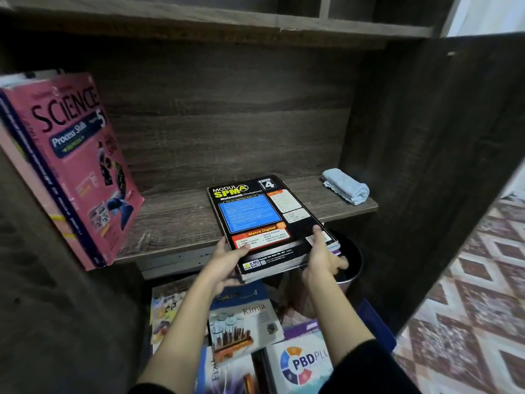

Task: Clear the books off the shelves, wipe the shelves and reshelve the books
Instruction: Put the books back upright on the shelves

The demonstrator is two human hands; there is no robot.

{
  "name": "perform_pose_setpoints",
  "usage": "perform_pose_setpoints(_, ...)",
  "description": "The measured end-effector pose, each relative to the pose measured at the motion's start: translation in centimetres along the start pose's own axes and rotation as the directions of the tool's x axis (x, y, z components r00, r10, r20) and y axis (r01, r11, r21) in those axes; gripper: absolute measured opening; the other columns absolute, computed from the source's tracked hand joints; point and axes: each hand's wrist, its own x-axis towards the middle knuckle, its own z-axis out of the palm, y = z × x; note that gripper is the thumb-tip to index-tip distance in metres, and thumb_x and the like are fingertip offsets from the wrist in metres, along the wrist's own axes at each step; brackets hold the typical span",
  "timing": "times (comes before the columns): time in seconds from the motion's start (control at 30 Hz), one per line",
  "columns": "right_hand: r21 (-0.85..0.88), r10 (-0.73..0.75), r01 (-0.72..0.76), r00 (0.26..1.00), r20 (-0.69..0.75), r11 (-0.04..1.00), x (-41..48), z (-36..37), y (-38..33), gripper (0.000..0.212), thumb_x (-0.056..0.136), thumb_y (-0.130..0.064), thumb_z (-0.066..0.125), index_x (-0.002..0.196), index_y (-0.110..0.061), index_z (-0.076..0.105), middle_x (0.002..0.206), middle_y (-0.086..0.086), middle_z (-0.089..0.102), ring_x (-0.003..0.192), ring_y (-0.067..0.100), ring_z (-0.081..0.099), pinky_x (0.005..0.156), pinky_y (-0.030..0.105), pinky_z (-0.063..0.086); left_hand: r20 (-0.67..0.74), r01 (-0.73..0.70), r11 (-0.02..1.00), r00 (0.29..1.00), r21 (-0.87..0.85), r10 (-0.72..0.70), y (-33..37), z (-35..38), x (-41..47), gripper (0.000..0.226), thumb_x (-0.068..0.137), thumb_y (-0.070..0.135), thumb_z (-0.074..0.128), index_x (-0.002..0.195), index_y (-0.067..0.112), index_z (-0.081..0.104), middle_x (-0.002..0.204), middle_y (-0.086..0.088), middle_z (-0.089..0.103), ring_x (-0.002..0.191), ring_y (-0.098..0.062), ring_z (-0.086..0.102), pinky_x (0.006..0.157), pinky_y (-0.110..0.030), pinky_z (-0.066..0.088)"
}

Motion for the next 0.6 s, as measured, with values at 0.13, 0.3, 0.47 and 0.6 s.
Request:
perform_pose_setpoints(0.13,-0.476,-0.347,0.318,0.937,0.028,0.820,2.4,-1.3,-1.7,0.074,0.083,-0.049,0.064,0.141,-0.014,0.035,0.148,0.015,0.032,0.135,0.036,0.031,0.108,0.046,0.026,-0.070,-0.043,0.999,0.997,0.016,0.044,0.1,0.0,0.5,0.068,0.092,0.020,0.060,0.149,0.021,0.022,0.135,-0.011,0.050,0.076,-0.014,0.056,0.068,-0.037,0.053)
perform_pose_setpoints(0.3,-0.748,-0.453,0.596,0.775,0.442,0.291,4.3,-2.0,-1.6,0.061,0.091,-0.057,0.047,0.138,-0.018,0.048,0.146,0.007,0.042,0.138,0.032,0.026,0.107,0.050,0.023,-0.142,-0.011,1.000,0.990,-0.004,0.011,0.1,-1.0,1.4,0.045,0.089,0.024,0.065,0.130,0.013,0.048,0.124,-0.012,0.057,0.102,-0.024,0.054,0.075,-0.039,0.052)
perform_pose_setpoints(0.47,-0.772,-0.500,0.625,0.709,0.498,0.117,3.9,-1.9,-2.1,0.053,0.095,-0.051,0.045,0.129,-0.012,0.057,0.138,0.010,0.051,0.138,0.030,0.027,0.107,0.047,0.023,-0.184,-0.031,0.999,0.983,-0.017,0.027,-0.3,-1.1,2.1,0.044,0.087,0.012,0.066,0.127,0.006,0.050,0.124,-0.012,0.059,0.115,-0.027,0.056,0.076,-0.039,0.052)
perform_pose_setpoints(0.6,-0.769,-0.536,0.639,0.653,0.535,0.010,2.9,-1.6,-2.0,0.044,0.098,-0.040,0.046,0.122,-0.007,0.060,0.133,0.012,0.056,0.141,0.026,0.024,0.109,0.043,0.021,-0.230,-0.042,0.999,0.972,0.005,0.043,-0.1,-1.0,2.1,0.039,0.087,0.008,0.065,0.124,0.004,0.053,0.119,-0.013,0.061,0.108,-0.027,0.060,0.075,-0.035,0.051)
